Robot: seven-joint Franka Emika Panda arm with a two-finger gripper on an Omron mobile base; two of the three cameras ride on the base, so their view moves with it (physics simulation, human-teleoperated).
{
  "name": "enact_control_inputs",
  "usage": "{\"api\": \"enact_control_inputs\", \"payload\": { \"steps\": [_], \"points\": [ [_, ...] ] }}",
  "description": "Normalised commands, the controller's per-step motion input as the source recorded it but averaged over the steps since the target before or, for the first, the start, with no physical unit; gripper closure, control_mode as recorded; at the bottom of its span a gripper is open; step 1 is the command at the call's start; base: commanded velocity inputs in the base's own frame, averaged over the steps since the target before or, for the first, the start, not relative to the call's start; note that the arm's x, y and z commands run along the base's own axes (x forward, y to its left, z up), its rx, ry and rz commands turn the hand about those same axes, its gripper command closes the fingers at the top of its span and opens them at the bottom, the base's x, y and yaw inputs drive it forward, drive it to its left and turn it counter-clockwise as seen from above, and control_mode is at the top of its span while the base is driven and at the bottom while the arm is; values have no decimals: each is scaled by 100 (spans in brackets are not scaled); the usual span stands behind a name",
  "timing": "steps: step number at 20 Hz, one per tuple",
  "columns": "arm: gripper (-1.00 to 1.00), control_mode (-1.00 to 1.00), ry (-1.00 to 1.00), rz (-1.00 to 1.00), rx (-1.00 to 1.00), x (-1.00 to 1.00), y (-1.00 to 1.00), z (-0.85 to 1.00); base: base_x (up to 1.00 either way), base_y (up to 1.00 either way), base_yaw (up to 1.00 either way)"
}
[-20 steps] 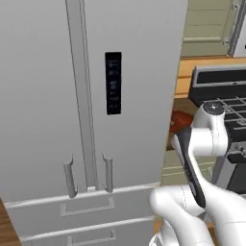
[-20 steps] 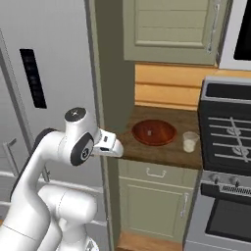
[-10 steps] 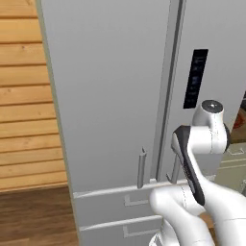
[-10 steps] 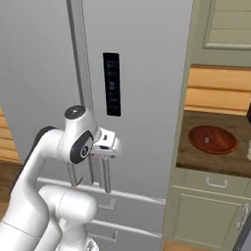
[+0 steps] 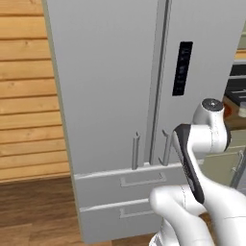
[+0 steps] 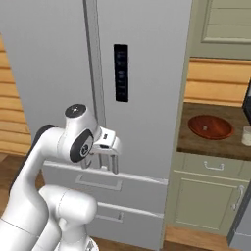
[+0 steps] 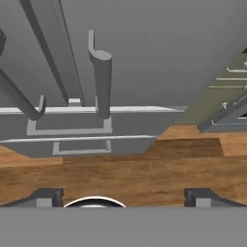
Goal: Grab a lemon wedge from the fridge and one ice cube from the ice bowl, and put them in the glass of lemonade.
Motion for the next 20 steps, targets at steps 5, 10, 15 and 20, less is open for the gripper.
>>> {"api": "enact_control_inputs", "payload": {
  "steps": [5,10,15,20],
  "points": [
    [-100,100,0,0,0,0,0,0,-59,7,0],
    [-100,-100,0,4,0,-42,24,0,-20,12,1],
    [-100,-100,-20,14,-5,-13,51,-3,0,0,0],
    [-100,-100,-21,11,0,85,1,-64,0,0,0]
  ]
}}
